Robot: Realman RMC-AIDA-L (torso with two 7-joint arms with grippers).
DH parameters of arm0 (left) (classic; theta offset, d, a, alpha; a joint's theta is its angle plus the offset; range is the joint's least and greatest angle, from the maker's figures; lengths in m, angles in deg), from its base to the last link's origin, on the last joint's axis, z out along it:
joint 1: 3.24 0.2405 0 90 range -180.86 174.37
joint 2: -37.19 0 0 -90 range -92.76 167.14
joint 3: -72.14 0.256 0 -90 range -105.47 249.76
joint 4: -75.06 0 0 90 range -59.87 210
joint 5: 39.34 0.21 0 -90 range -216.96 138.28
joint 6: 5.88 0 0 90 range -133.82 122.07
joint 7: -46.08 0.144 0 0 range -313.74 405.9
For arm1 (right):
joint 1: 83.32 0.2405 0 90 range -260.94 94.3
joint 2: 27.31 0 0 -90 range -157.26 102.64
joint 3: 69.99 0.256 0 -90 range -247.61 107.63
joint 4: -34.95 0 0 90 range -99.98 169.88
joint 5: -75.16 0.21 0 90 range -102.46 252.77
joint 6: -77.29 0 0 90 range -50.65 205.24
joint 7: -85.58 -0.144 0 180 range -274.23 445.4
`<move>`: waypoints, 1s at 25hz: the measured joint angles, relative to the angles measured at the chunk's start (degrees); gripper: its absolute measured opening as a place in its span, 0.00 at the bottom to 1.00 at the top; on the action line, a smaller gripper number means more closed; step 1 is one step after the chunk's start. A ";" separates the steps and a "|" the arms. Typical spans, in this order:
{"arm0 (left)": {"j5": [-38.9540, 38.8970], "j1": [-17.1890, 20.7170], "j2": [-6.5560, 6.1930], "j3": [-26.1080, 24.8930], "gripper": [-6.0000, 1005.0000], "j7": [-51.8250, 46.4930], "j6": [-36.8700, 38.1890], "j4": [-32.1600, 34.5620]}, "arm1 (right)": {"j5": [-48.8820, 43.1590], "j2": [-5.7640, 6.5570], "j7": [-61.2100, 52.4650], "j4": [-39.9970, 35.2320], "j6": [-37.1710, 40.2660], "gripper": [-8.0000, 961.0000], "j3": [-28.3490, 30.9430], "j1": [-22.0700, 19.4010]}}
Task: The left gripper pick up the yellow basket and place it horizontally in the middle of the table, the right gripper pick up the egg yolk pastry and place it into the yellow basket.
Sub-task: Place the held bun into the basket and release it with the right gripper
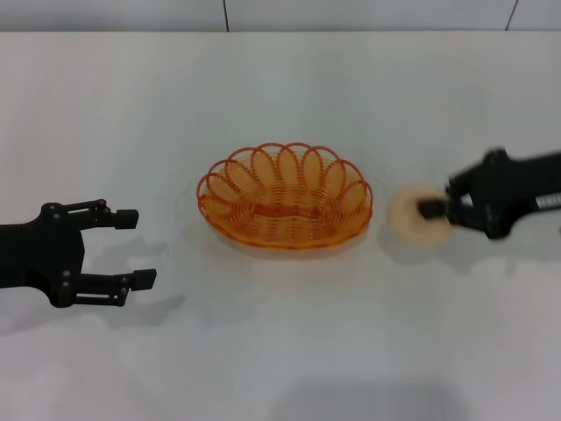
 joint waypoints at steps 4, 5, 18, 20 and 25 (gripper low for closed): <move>-0.01 -0.31 0.04 0.00 0.86 -0.55 -0.11 0.00 | 6.91 -0.30 0.35 -0.16 -2.78 0.06 -0.67 0.09; -0.06 -0.41 0.03 0.00 0.86 -0.66 -0.15 0.00 | 9.00 -0.42 0.54 0.47 -4.48 0.06 -1.30 0.09; -0.15 -1.16 0.03 0.00 0.86 -0.73 -1.00 0.00 | 33.32 -0.89 11.33 7.46 -31.37 0.06 -26.84 3.09; -0.14 -1.20 0.05 0.00 0.86 -0.72 -1.24 0.00 | 34.25 -0.88 11.90 8.11 -34.67 0.06 -30.01 3.99; -0.06 -1.23 0.10 0.00 0.86 -0.66 -1.49 0.00 | 34.47 -0.91 12.30 9.46 -38.29 0.06 -33.12 5.16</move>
